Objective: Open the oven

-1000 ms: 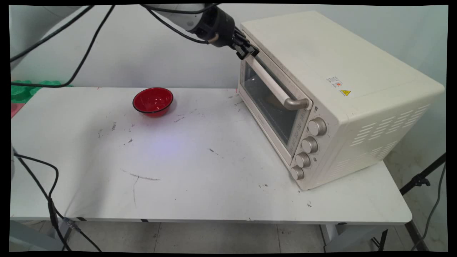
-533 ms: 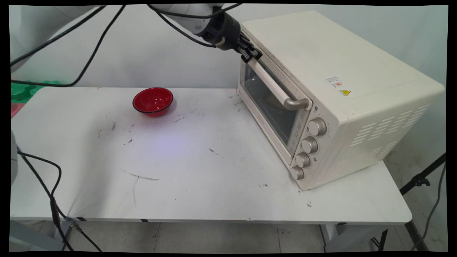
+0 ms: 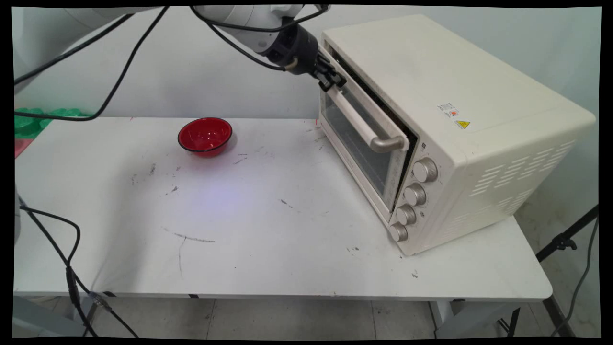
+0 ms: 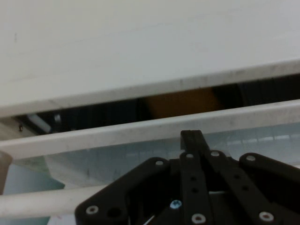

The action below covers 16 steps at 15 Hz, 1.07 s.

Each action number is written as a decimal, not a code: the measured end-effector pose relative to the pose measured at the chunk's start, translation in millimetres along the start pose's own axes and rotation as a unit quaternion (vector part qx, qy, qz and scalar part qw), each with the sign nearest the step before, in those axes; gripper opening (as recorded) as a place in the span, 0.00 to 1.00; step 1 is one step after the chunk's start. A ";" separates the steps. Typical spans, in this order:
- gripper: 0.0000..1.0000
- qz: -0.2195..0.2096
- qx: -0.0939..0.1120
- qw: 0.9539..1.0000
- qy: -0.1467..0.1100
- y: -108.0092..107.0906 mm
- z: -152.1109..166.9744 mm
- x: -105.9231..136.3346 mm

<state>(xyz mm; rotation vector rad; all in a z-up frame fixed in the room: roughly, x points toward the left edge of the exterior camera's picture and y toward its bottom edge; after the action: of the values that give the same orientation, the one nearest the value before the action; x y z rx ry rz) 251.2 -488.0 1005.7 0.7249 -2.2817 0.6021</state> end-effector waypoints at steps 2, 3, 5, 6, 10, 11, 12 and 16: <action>0.00 -0.005 0.000 1.000 -0.005 1.0 -3.2 -5.7; 0.00 -0.008 0.000 1.000 -0.007 1.3 -4.6 -8.2; 0.00 -0.015 0.001 1.000 -0.010 0.8 -8.7 -15.3; 0.00 -0.018 0.001 1.000 -0.012 0.5 -10.1 -18.3; 0.00 -0.033 0.000 0.999 -0.017 -2.2 -15.7 -34.0; 0.00 -0.037 0.000 0.999 -0.018 -3.5 -17.5 -40.0; 0.00 -0.042 0.000 0.999 -0.019 -4.6 -18.9 -46.1; 0.00 -0.051 -0.004 0.998 -0.022 -8.3 -21.4 -68.8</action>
<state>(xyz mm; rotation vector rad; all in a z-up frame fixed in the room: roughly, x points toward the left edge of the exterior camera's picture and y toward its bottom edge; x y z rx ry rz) 309.3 -458.8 973.5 0.8540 -2.2688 0.5347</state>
